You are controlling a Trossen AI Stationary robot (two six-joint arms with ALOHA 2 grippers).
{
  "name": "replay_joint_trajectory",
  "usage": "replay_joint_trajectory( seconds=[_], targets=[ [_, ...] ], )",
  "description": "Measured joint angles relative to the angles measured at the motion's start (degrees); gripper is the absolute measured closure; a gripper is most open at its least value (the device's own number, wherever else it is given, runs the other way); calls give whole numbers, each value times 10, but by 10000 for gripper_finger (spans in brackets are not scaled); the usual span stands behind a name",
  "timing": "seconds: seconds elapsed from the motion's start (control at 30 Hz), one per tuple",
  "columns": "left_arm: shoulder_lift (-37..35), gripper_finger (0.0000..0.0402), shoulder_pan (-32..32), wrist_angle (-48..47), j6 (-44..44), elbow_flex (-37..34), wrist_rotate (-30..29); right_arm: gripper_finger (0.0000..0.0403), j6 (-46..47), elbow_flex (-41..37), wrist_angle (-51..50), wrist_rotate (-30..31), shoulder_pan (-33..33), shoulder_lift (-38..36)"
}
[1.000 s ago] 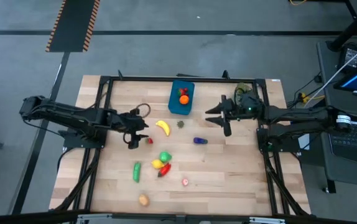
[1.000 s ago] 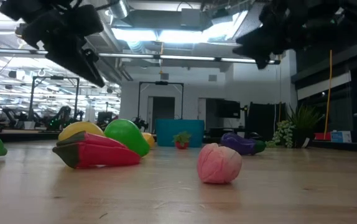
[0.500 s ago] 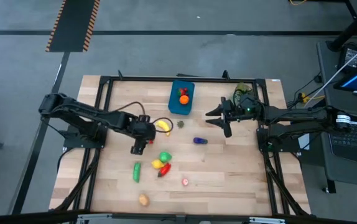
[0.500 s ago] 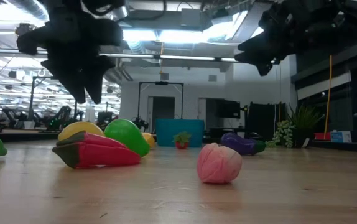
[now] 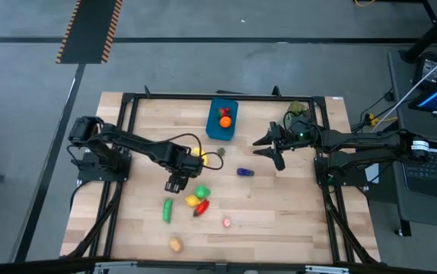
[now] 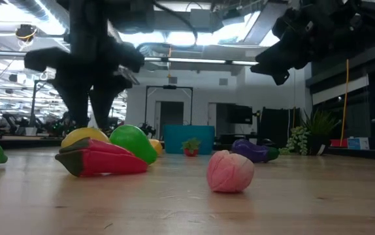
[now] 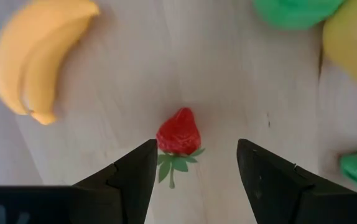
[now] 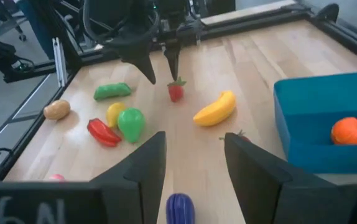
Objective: Pick and placing Produce into tupperware
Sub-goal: Put the left strawberry into the blue bin
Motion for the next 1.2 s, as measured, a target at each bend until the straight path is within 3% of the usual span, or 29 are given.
replay_joint_trajectory(
  seconds=[0.3, 1.2],
  targets=[
    [30, 188, 0, -4, 8, 0, -2, 237, -12, 0, -8, 0, 9, 1],
    [30, 188, 13, 33, 10, -19, -23, 237, -15, 0, -7, 0, 49, 1]
  ],
)
